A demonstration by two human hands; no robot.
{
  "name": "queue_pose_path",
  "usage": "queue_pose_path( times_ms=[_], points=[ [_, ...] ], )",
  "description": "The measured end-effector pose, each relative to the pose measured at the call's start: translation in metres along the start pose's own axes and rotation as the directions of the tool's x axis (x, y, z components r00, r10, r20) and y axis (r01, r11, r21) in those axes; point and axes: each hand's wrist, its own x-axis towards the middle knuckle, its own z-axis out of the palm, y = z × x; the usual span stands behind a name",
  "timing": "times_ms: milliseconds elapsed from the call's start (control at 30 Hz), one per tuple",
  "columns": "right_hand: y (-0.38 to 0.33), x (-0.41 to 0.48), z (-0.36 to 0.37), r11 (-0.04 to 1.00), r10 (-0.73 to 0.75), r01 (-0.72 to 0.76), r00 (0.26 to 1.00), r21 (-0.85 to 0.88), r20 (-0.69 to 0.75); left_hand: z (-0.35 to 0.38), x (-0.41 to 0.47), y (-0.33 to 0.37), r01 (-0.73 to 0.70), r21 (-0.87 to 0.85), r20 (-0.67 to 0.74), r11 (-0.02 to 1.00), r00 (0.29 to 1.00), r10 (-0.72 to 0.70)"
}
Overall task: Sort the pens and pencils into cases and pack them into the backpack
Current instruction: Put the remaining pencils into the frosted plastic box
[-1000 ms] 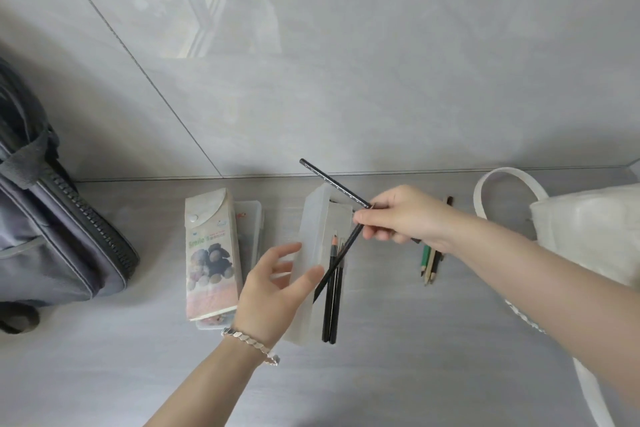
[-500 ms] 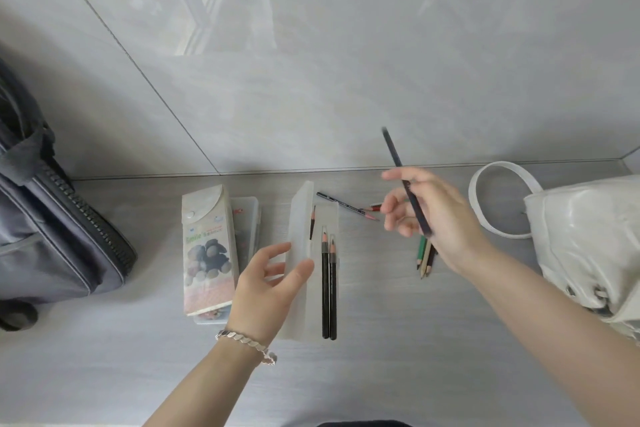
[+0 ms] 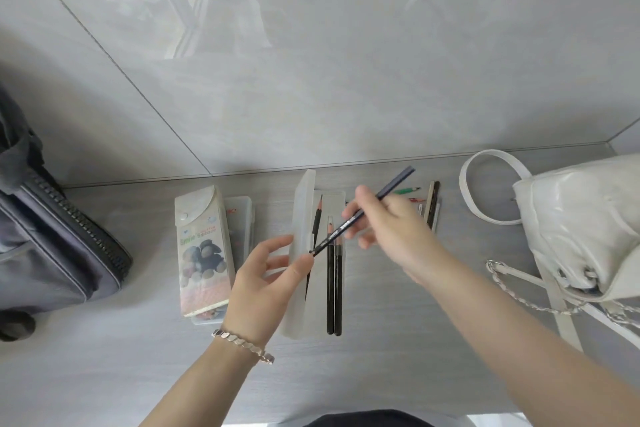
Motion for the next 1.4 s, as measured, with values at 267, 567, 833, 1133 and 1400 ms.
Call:
queue_pose_path(
  times_ms=[267, 567, 833, 1133, 1400],
  points=[
    [0.022, 0.001, 0.042, 0.867, 0.000, 0.042, 0.996, -0.496, 0.085, 0.002, -0.008, 0.000, -0.026, -0.014, 0.029, 1.000, 0.999, 0.026],
    [0.060, -0.012, 0.043, 0.379, -0.565, 0.415, 0.812, -0.827, 0.148, 0.004, 0.000, -0.001, -0.012, -0.043, -0.004, 0.999, 1.000, 0.012],
    [0.074, 0.001, 0.005, 0.530, -0.650, 0.454, 0.760, -0.717, 0.001, 0.009, 0.006, -0.002, 0.010, -0.067, -0.003, 0.998, 1.000, -0.010],
    [0.113, 0.046, -0.116, 0.153, -0.141, 0.197, 0.974, -0.968, 0.176, 0.010, 0.008, -0.006, 0.030, -0.029, 0.007, 0.999, 1.000, -0.030],
    [0.101, 0.055, -0.115, -0.168, 0.021, 0.550, 0.832, -0.818, 0.554, 0.009, 0.009, -0.008, 0.035, -0.046, -0.002, 0.998, 0.999, -0.035]
  ],
)
